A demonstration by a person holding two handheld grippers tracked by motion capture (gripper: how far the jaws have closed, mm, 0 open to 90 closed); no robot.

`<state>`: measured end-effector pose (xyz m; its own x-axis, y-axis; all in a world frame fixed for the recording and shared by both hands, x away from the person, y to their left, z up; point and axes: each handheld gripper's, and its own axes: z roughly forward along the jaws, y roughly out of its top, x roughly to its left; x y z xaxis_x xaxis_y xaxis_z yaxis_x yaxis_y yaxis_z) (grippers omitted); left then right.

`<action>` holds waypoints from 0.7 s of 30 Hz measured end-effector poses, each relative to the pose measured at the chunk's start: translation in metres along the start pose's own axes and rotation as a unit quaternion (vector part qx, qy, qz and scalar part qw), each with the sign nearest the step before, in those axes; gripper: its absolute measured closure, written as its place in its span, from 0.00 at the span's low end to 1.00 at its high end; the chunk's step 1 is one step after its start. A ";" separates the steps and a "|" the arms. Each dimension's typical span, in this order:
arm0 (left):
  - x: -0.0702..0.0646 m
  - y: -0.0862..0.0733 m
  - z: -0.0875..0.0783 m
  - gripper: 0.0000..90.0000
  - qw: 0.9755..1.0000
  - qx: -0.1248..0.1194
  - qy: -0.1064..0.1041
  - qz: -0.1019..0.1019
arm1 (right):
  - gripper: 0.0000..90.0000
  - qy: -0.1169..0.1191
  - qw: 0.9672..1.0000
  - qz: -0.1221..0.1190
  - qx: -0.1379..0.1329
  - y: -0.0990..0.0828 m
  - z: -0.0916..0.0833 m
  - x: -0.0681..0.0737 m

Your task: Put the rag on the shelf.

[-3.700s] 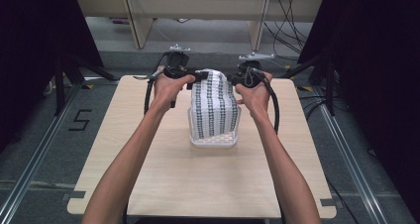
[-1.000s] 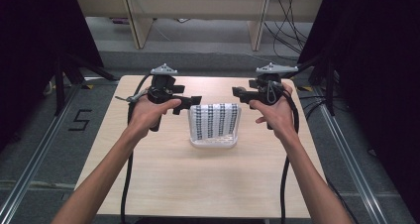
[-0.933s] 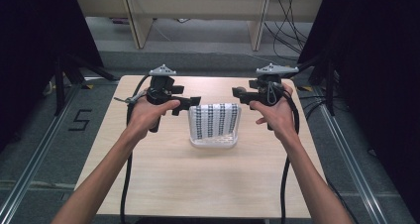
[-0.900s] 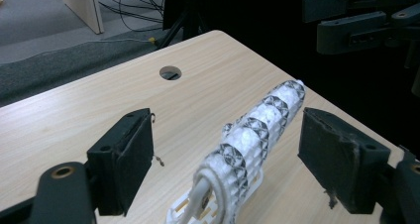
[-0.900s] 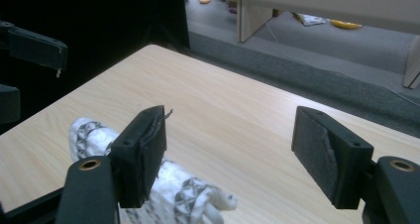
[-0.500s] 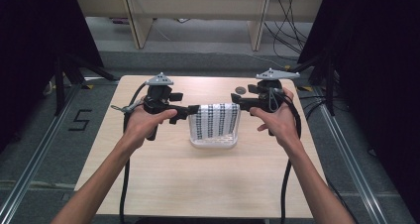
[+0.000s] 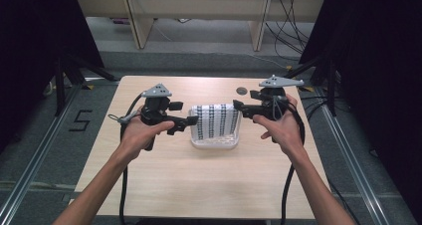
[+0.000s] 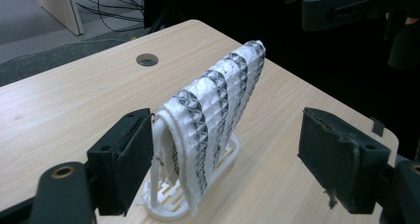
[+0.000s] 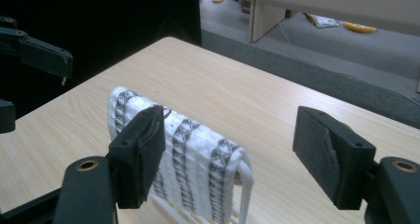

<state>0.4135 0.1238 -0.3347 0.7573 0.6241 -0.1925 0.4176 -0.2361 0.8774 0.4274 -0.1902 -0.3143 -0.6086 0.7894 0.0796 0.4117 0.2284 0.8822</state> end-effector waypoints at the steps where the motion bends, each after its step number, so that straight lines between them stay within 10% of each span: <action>1: 0.000 -0.001 -0.001 0.23 1.000 0.005 0.000 0.001 | 0.33 0.005 1.000 -0.006 0.005 -0.001 -0.001 -0.001; 21: -0.014 -0.022 -0.013 0.23 1.000 -0.014 -0.018 0.006 | 0.27 0.011 1.000 0.004 0.001 -0.016 -0.008 0.002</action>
<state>0.3867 0.1298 -0.3457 0.7802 0.5936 -0.1973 0.3949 -0.2228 0.8913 0.4138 -0.1971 -0.3247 -0.6201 0.7785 0.0973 0.4183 0.2232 0.8804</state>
